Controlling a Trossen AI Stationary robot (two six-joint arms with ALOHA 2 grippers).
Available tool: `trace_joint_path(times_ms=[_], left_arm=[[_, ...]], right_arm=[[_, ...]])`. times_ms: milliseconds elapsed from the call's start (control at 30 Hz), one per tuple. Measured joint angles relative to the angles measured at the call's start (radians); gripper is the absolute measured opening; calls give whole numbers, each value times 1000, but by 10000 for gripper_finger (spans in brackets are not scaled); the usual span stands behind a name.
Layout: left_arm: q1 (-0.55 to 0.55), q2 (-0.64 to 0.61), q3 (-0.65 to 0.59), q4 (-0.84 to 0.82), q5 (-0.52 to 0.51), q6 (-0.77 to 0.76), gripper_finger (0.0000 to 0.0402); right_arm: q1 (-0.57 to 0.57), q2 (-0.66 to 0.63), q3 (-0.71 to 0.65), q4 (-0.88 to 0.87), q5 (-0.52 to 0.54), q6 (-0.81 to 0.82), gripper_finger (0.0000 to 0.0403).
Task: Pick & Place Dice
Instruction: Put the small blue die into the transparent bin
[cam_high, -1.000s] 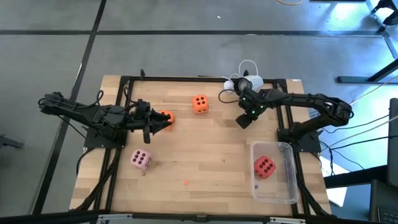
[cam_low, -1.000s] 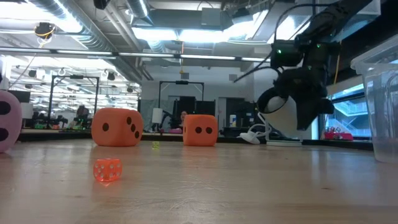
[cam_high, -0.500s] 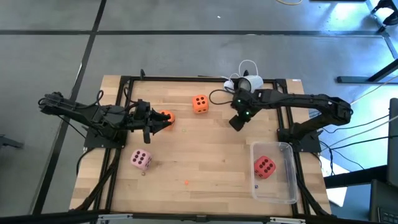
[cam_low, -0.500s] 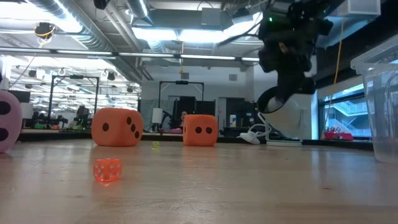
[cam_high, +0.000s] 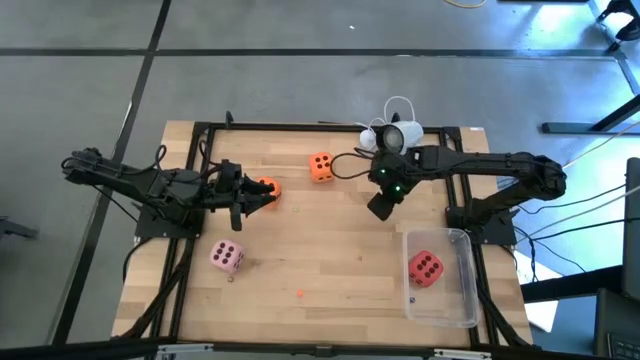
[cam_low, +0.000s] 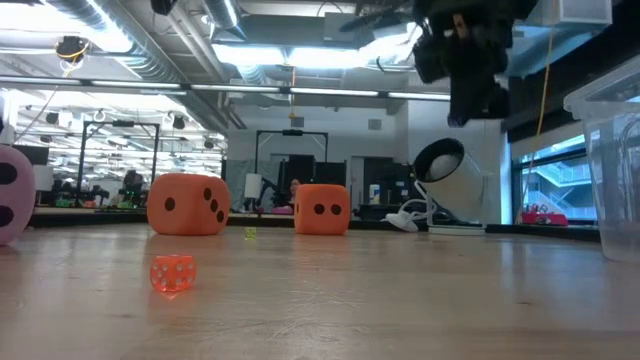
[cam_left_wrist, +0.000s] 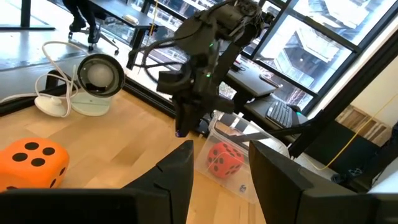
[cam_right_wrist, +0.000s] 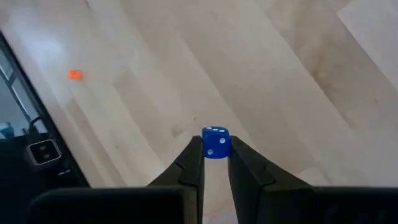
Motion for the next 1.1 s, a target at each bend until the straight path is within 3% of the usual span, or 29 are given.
trace_joint_path(times_ms=[600, 1100], left_arm=[[12, 0, 0, -34, 0, 38, 148], [220, 0, 0, -33, 223, 37, 148]], right_arm=[[253, -1, 419, -389, 245, 230, 46], [586, -10, 456, -581, 264, 663, 46]])
